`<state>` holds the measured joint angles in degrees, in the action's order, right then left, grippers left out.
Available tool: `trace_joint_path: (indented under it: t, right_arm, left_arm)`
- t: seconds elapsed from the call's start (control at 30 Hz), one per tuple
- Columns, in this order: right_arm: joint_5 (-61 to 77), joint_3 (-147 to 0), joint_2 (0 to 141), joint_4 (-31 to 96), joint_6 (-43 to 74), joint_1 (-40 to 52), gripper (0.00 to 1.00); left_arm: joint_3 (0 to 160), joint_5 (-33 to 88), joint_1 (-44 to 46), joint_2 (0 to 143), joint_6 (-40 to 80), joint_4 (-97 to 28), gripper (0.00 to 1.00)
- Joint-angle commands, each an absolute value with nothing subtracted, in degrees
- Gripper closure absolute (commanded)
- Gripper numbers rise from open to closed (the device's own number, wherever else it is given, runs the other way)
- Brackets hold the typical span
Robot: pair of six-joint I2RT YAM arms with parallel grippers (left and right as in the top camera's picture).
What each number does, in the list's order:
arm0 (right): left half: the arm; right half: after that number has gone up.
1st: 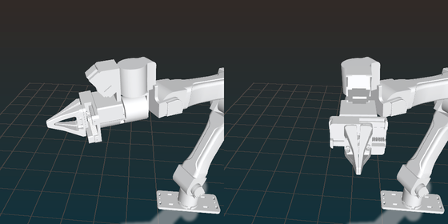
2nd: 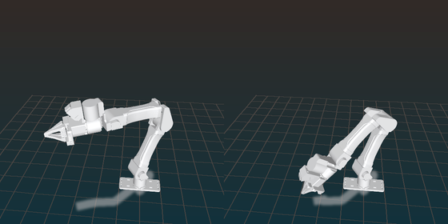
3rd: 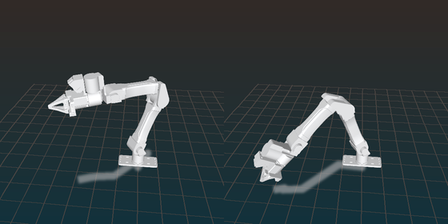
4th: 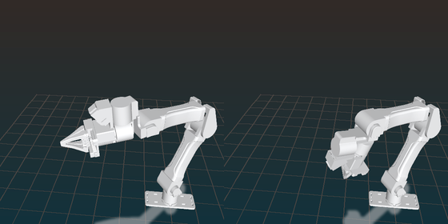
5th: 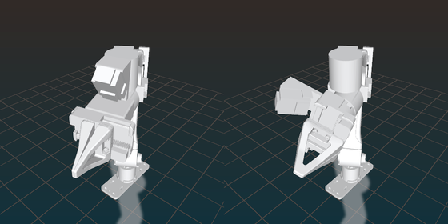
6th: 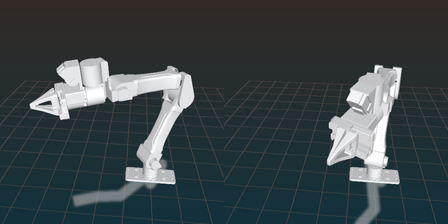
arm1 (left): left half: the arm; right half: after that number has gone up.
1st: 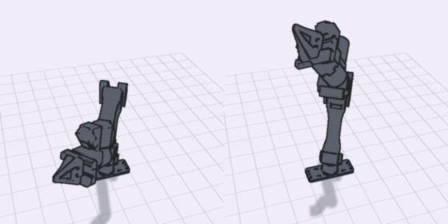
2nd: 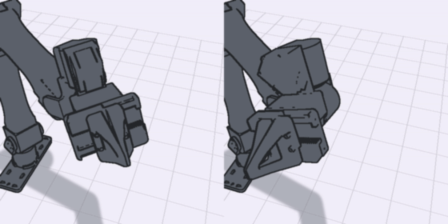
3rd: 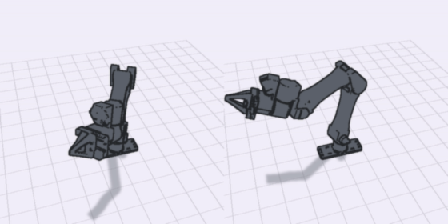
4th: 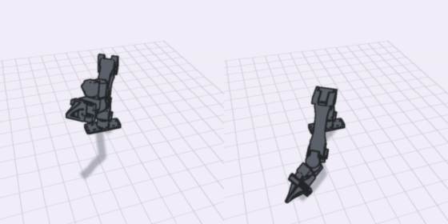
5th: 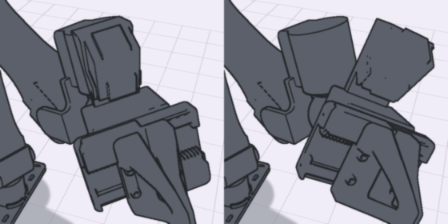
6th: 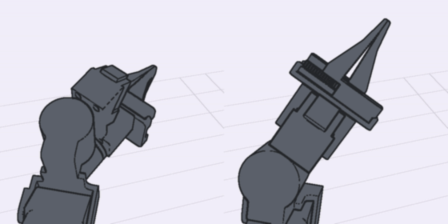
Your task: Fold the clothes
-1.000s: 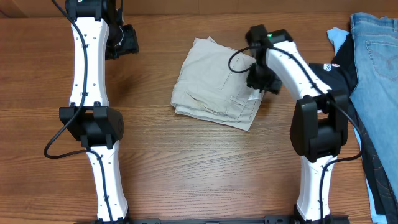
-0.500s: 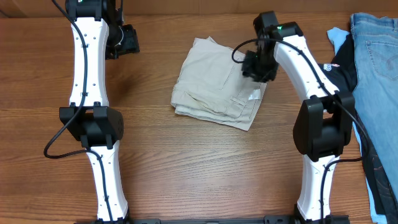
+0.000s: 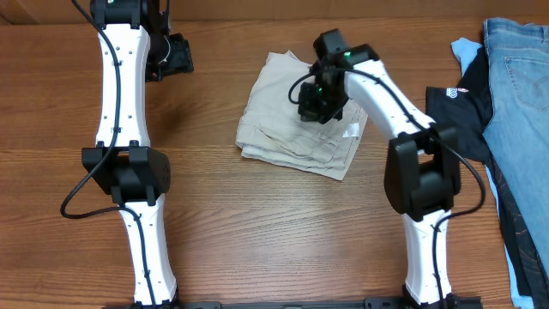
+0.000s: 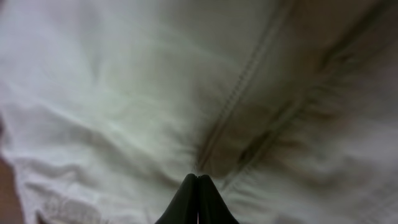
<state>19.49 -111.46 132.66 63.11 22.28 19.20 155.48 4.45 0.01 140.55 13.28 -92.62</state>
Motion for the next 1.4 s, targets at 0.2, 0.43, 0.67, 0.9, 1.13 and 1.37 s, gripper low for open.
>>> trace_joint_path:
  t: [0.2, 0.43, 0.67, 0.9, 1.13, 1.37]
  right_arm:
    - [26.09, -110.89, 137.49, 55.88, 27.59, 26.15, 0.96]
    - [29.85, -110.98, 138.41, 50.24, 28.58, 33.47, 0.96]
    - [17.67, -122.63, 136.77, 61.3, 26.74, 33.91, 0.96]
    - [7.53, -143.28, 134.54, 77.12, 24.88, 28.29, 0.27]
    - [5.26, -153.69, 134.52, 86.7, 27.31, 15.31, 0.12]
    - [10.35, -153.6, 134.54, 90.76, 27.22, 1.87, 0.11]
  left_arm:
    - [156.38, 3.84, -0.36, 141.27, 12.36, -92.55, 0.23]
    - [156.38, 3.86, -1.28, 141.27, 12.34, -92.6, 0.2]
    - [156.38, 3.9, -1.5, 141.27, 11.51, -92.58, 0.21]
    - [156.38, 12.4, -0.73, 141.27, 6.48, -92.6, 0.42]
    - [154.87, 20.21, 2.46, 141.38, 3.79, -92.55, 0.96]
    - [147.7, 25.87, 8.51, 142.41, 3.16, -88.23, 0.96]
